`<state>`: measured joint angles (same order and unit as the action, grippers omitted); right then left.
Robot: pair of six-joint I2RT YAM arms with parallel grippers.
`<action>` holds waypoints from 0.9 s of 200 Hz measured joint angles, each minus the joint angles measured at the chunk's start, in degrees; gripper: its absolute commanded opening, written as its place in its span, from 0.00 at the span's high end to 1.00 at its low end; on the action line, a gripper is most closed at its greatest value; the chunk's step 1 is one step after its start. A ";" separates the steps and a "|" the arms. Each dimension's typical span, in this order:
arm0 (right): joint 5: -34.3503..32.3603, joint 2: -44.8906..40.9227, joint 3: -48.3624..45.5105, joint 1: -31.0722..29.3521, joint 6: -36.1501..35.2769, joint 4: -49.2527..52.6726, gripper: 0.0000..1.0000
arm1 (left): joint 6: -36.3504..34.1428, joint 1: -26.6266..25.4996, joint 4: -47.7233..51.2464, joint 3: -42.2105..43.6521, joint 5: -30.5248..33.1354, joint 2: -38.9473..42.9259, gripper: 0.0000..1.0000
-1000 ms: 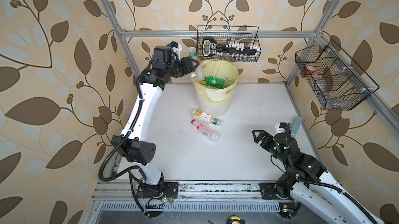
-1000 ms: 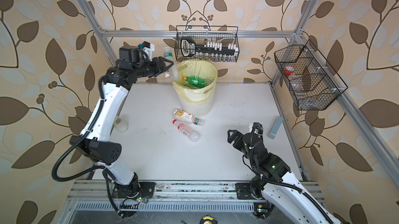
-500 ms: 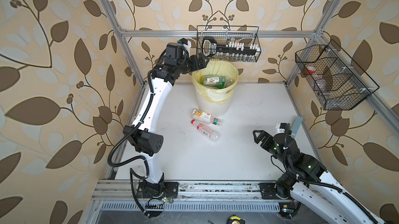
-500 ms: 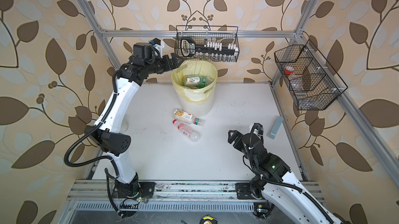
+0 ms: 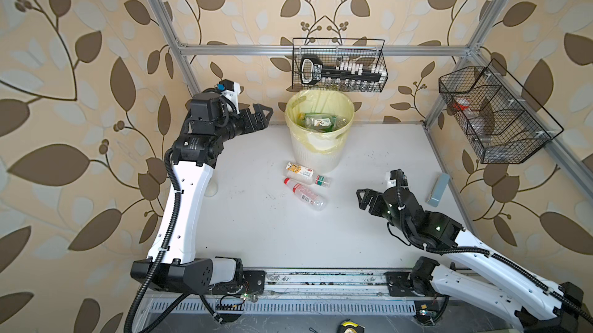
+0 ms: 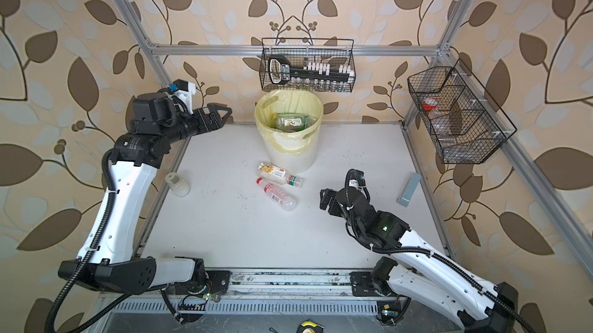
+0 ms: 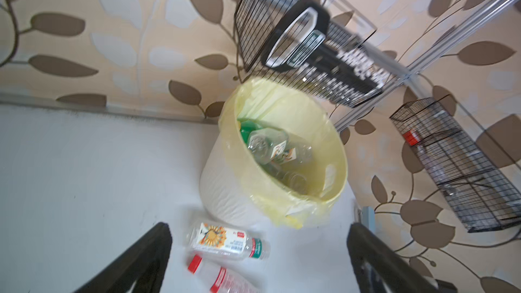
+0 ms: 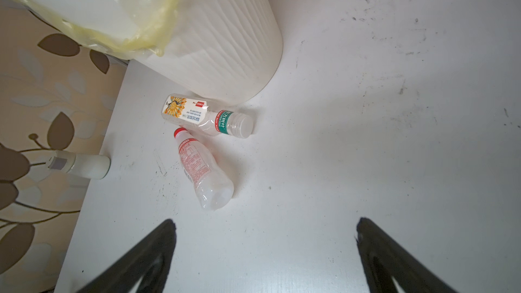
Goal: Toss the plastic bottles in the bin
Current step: 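Withdraw the left gripper while the right gripper reaches toward the red-capped bottle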
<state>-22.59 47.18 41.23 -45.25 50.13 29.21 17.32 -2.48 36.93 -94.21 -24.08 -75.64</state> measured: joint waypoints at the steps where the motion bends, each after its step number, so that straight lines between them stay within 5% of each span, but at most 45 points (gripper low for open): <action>1: 0.02 0.17 0.02 -0.09 -0.13 -0.17 0.00 | -0.09 0.02 0.04 0.17 0.02 0.00 0.01; 135: -2.56 15.52 7.43 -7.45 -10.43 -4.57 0.00 | -14.91 0.33 2.43 21.40 -0.15 7.48 0.01; 180: -2.51 14.60 7.13 -8.74 -14.05 -5.51 0.00 | -21.84 0.33 2.27 27.78 0.22 8.83 0.01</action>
<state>-25.10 61.78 48.36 -54.00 36.07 23.70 -4.51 -2.15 39.20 -66.43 -23.86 -66.81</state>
